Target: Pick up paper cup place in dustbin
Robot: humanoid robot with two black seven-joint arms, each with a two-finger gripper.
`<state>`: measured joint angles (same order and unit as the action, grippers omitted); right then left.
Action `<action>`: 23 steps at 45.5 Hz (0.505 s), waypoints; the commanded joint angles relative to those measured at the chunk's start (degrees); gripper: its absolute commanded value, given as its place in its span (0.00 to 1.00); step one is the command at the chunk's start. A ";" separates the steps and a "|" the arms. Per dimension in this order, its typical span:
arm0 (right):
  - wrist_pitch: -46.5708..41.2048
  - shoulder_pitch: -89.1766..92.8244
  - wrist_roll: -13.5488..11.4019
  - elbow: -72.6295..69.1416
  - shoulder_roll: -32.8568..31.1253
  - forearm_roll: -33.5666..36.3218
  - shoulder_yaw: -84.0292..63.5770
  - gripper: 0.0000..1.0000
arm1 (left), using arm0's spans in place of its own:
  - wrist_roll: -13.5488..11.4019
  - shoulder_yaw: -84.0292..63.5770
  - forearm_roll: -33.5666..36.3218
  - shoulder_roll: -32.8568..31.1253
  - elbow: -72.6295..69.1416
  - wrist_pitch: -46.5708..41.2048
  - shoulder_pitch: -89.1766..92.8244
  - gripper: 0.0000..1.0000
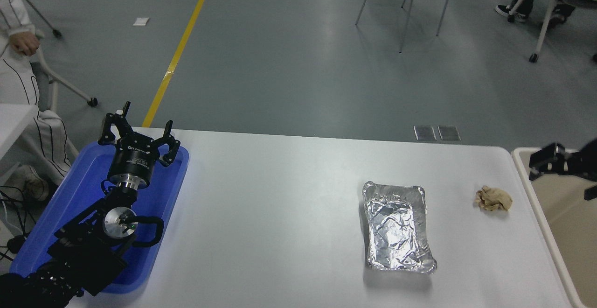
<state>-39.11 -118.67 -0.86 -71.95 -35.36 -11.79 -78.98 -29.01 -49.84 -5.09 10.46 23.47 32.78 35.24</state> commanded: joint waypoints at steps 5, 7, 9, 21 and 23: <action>-5.89 -11.76 -0.11 -1.61 9.96 -0.34 -0.39 1.00 | 0.00 0.01 0.00 0.00 0.00 0.00 0.00 1.00; -5.89 -12.20 -0.11 -1.61 10.31 -0.34 0.92 1.00 | 0.00 0.01 0.00 0.00 0.00 0.00 0.00 1.00; -5.89 -12.64 -0.11 -1.61 10.23 -0.34 2.94 1.00 | 0.00 0.01 0.00 0.00 0.00 0.00 0.00 1.00; -5.89 -15.63 -0.11 -1.61 10.84 -2.53 7.61 1.00 | 0.00 0.01 0.00 0.00 0.00 0.00 0.00 1.00; -5.89 -15.63 -0.11 -1.61 11.10 -3.50 7.70 1.00 | 0.00 0.01 0.00 0.00 0.00 0.00 0.09 1.00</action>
<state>-44.48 -131.51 -0.95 -73.41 -25.96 -12.60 -73.82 -29.00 -49.84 -5.10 10.46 23.46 32.78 35.24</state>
